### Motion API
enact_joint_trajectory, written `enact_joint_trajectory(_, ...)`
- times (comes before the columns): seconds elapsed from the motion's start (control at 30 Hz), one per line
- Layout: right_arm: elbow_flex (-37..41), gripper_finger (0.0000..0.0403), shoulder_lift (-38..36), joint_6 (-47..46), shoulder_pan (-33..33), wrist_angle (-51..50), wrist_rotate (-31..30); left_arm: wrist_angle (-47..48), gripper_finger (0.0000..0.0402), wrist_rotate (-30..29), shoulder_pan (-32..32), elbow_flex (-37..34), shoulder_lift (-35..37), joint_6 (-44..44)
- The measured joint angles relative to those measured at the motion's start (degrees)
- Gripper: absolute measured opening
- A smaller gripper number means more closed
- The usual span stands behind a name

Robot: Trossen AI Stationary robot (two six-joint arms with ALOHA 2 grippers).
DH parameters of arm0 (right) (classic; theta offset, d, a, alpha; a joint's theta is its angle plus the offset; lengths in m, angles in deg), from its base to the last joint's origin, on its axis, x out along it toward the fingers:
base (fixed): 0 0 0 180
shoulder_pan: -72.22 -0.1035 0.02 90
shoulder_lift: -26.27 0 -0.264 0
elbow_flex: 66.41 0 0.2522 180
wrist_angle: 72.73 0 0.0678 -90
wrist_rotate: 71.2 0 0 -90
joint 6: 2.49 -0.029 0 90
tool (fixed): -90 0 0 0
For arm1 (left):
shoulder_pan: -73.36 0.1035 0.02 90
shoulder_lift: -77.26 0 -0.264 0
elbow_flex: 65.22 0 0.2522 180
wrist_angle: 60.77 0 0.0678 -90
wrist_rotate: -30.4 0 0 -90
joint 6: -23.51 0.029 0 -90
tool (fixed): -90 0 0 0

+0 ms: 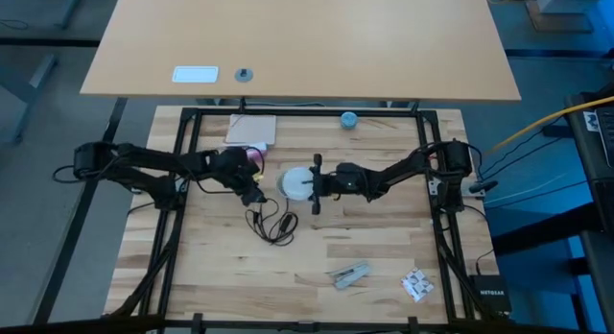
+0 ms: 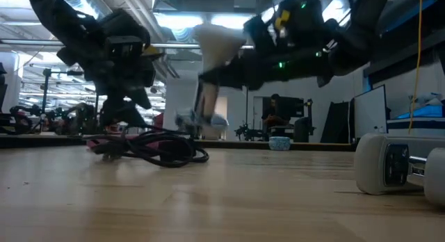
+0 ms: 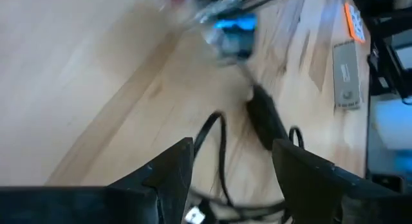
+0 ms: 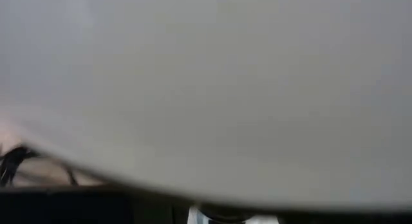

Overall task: Screw lightbulb
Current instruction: Remove the lightbulb from the lamp

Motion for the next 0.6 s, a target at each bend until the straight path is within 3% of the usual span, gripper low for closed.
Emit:
enact_joint_trajectory(0.13,0.0,0.0159,0.0,-5.1,1.1,-5.4,0.7,-5.2,0.0204,-11.4,-6.4,0.0,0.0,-3.3)
enact_joint_trajectory(0.23,0.0,0.0159,0.0,-5.5,1.1,-5.8,-0.1,-9.9,0.0205,-22.7,-11.3,0.0,-1.0,-7.7)
enact_joint_trajectory(0.33,-0.1,0.0159,0.0,-5.7,1.0,-5.1,-2.2,-15.0,0.0205,-30.3,-14.8,0.0,-3.4,-11.3)
enact_joint_trajectory(0.43,-0.3,0.0159,0.0,-7.4,0.9,-5.1,-3.4,-19.5,0.0205,-33.8,-17.1,0.0,-7.5,-14.4)
enact_joint_trajectory(0.6,-1.7,0.0159,0.0,-7.8,1.0,-5.8,-3.4,-26.7,0.0205,-34.2,-19.0,0.0,-16.9,-19.9)
